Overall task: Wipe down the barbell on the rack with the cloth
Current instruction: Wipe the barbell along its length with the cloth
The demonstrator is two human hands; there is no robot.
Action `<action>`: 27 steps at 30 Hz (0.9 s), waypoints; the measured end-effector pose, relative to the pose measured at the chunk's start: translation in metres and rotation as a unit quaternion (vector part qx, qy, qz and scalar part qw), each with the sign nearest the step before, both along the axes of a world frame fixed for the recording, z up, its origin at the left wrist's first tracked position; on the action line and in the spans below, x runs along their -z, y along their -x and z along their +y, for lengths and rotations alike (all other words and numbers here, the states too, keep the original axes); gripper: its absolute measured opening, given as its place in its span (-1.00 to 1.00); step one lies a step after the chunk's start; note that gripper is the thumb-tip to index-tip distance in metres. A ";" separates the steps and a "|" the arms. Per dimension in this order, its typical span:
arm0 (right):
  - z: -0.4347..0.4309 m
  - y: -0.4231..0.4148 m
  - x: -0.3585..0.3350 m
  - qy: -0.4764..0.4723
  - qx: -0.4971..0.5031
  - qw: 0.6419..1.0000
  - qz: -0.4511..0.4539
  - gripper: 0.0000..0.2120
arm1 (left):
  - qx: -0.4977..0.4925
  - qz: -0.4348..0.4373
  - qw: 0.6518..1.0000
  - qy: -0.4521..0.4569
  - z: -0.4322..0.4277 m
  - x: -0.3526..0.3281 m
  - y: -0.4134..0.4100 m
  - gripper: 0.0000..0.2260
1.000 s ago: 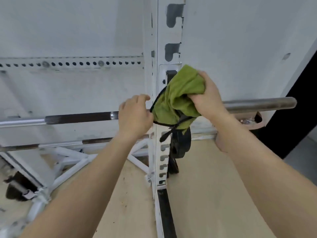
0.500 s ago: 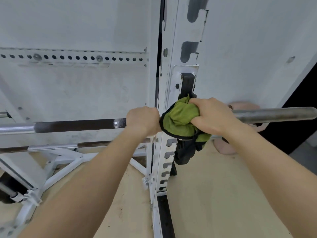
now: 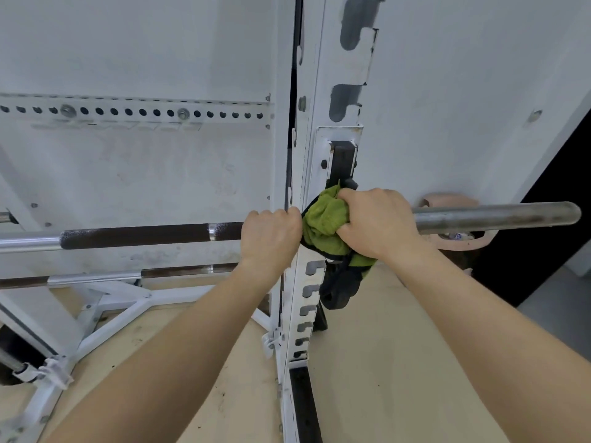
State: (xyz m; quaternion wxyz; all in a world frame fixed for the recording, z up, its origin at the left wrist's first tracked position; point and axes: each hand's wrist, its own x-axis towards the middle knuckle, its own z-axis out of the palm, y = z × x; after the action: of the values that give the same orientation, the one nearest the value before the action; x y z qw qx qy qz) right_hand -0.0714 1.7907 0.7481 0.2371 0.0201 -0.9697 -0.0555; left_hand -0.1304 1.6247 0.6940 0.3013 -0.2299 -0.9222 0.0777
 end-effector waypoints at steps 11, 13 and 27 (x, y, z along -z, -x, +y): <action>0.002 -0.012 0.002 0.063 -0.010 0.998 -0.007 -0.90 | 0.036 -0.516 0.856 -0.018 0.016 -0.056 0.029 -0.84; 0.008 -0.021 -0.002 0.165 -0.005 0.986 -0.019 -0.86 | 0.094 -0.436 0.893 -0.059 0.020 -0.050 0.015 -0.93; 0.097 -0.085 -0.021 0.745 -0.105 0.658 0.034 -0.71 | 0.222 -0.332 0.729 -0.556 0.116 -0.072 -0.096 -0.76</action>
State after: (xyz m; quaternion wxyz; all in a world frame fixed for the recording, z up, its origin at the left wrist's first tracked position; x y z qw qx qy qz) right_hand 0.0134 1.8877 0.7689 0.2097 -0.0631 -0.6691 0.7102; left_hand -0.0344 1.7403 0.7658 0.0583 -0.2304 -0.7643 -0.5995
